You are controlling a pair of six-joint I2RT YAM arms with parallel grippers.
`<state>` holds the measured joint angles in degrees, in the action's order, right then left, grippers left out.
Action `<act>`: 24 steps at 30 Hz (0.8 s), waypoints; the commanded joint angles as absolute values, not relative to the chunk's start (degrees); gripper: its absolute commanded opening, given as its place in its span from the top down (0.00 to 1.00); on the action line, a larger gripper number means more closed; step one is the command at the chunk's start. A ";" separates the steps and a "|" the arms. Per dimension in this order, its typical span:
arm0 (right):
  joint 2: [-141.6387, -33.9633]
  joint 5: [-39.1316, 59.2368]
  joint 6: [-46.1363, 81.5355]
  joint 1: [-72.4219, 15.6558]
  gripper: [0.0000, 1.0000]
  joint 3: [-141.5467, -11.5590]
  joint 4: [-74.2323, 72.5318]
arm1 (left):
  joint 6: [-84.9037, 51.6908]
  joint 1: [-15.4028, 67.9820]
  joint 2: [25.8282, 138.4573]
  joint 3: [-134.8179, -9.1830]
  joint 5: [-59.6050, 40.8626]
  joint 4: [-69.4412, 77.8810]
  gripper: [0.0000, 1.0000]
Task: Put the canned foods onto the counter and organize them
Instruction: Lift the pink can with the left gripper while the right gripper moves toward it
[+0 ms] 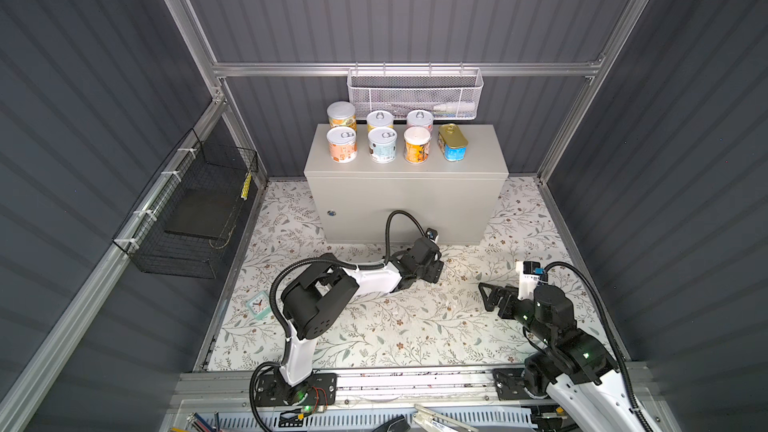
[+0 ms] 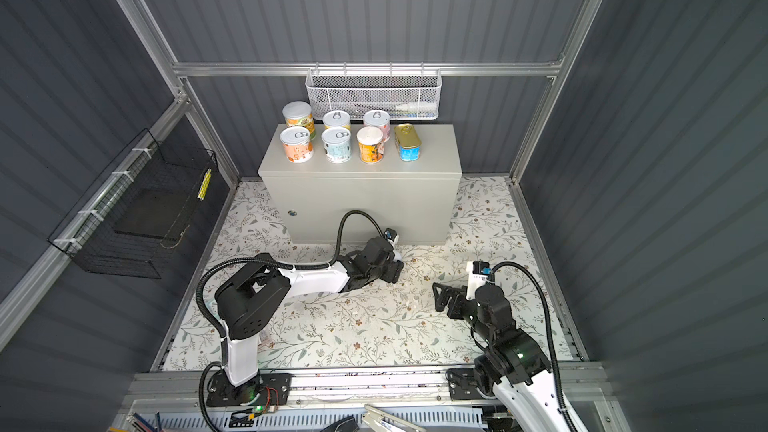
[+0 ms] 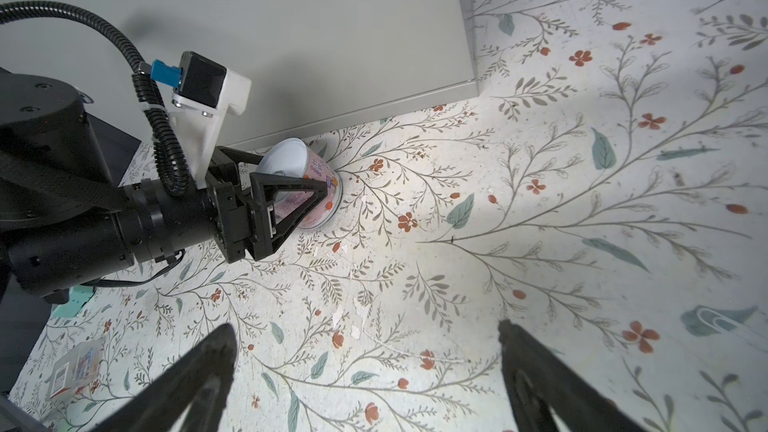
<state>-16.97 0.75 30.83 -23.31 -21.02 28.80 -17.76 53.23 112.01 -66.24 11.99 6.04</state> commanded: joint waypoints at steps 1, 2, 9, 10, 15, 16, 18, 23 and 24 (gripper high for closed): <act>-17.22 2.92 29.79 -23.37 0.01 -20.65 28.62 | -17.18 53.72 111.67 -68.10 11.59 6.47 0.42; -17.38 4.04 29.48 -23.38 0.01 -20.65 28.27 | -17.32 53.73 111.11 -67.79 11.62 6.33 0.42; -21.60 6.93 29.51 -23.50 0.01 -21.20 26.93 | -19.23 53.88 101.33 -62.54 11.37 3.69 0.47; -22.10 7.64 29.82 -23.60 0.01 -21.27 26.26 | -19.76 53.88 99.82 -61.98 11.30 2.92 0.48; -23.76 8.79 30.93 -25.56 0.01 -22.05 23.18 | -23.13 53.77 92.31 -60.83 8.28 -2.95 0.49; -23.98 8.58 31.12 -26.27 0.01 -22.04 22.62 | -23.78 53.74 90.99 -60.83 7.82 -4.04 0.49; -24.80 8.37 31.51 -28.31 0.01 -21.59 19.49 | -25.24 53.74 88.10 -60.89 6.68 -6.27 0.49; -25.33 3.91 29.70 -37.44 0.01 -19.96 11.81 | -26.64 53.71 83.71 -63.92 3.87 -13.52 0.50; -25.55 2.34 28.75 -39.42 0.01 -19.95 11.12 | -26.85 53.77 83.13 -64.96 3.30 -15.52 0.50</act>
<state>-25.50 6.09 30.65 -35.79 -20.73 16.75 -24.95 53.60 85.45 -61.06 6.07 -10.46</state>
